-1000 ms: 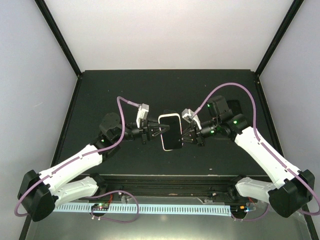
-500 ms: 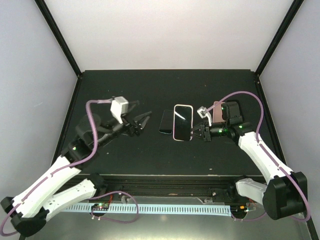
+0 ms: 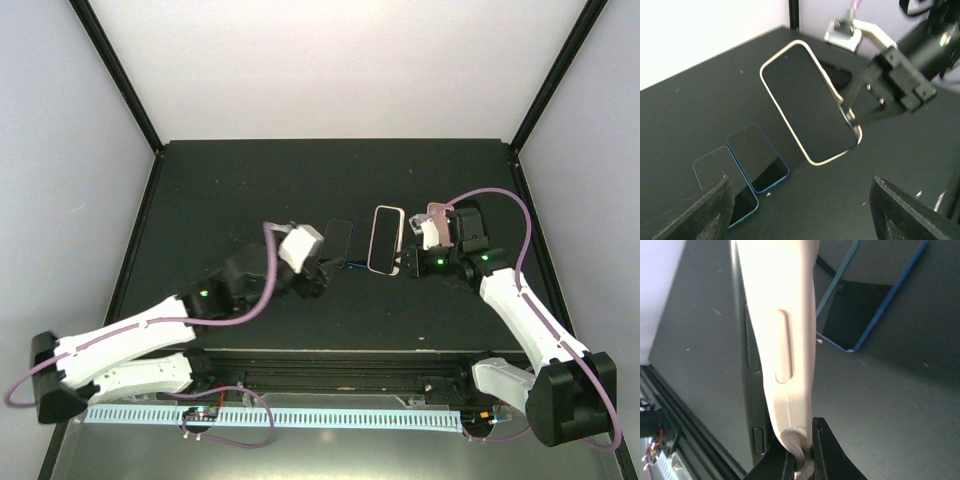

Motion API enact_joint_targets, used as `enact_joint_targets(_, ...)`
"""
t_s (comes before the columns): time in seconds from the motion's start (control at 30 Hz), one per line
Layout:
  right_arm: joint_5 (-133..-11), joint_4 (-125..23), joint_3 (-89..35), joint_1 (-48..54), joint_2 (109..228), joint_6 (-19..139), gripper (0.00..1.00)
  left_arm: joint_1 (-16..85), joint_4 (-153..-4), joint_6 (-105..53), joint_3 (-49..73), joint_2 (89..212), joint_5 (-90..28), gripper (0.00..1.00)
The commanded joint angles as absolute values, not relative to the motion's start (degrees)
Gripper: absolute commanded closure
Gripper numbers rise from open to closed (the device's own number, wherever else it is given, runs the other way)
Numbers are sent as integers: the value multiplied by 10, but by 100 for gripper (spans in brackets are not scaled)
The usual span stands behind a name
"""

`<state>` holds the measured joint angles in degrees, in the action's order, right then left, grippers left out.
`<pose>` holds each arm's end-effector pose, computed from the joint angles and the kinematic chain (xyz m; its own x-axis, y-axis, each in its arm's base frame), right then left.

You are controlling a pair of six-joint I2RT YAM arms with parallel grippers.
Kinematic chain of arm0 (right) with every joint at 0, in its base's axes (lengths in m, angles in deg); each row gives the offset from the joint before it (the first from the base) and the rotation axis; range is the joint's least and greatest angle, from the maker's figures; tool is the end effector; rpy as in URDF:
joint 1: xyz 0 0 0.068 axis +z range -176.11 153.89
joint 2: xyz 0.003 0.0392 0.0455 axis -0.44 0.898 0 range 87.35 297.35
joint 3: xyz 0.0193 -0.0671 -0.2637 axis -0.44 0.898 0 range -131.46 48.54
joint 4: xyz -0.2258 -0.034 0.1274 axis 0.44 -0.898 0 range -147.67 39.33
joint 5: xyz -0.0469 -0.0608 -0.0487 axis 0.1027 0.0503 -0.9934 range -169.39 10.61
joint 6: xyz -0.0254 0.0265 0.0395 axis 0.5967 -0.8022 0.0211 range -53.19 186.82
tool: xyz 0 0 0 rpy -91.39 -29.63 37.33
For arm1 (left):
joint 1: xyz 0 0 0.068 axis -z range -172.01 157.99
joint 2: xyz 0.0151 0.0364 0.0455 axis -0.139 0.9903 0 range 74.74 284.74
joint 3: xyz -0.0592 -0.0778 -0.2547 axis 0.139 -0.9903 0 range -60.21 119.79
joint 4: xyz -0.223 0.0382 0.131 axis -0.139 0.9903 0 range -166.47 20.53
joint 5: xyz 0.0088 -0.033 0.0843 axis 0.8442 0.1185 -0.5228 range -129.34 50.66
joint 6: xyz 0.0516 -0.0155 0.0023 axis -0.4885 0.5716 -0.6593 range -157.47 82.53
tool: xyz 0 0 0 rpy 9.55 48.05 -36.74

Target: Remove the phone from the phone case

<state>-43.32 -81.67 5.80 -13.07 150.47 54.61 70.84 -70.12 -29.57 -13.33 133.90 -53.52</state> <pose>0.2050 0.0690 0.2397 -0.8582 -0.0232 -0.5129 -0.3672 0.7259 0.5816 0.1172 -0.2092 0.3120 -0.2485 0.1924 -0.9493 0.7296 0.6818 -0.0528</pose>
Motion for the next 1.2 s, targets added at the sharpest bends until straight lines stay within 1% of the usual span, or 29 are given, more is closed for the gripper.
enact_joint_targets(0.0,-469,-798,62,-149,1545,512,99,745,-743,-358,-90,1433,-626,26)
enact_joint_targets(0.1,-467,-825,40,-154,1600,507,99,755,-809,-388,-85,1503,-595,29)
enact_joint_targets(0.23,-466,-848,24,-163,1655,507,99,765,-864,-398,-65,1587,-623,29)
enact_joint_targets(0.5,-448,-849,32,-190,1678,506,99,767,-881,-411,-4,1713,-640,29)
enact_joint_targets(0.67,-406,-856,32,-210,1715,519,99,768,-915,-424,1,1758,-615,35)
enact_joint_targets(0.83,-395,-865,26,-215,1736,529,99,770,-929,-441,18,1803,-624,34)
enact_joint_targets(0.93,-397,-861,30,-215,1740,525,99,775,-926,-442,37,1831,-648,33)
enact_joint_targets(1.17,-402,-864,26,-217,1773,526,99,777,-928,-435,47,1862,-641,34)
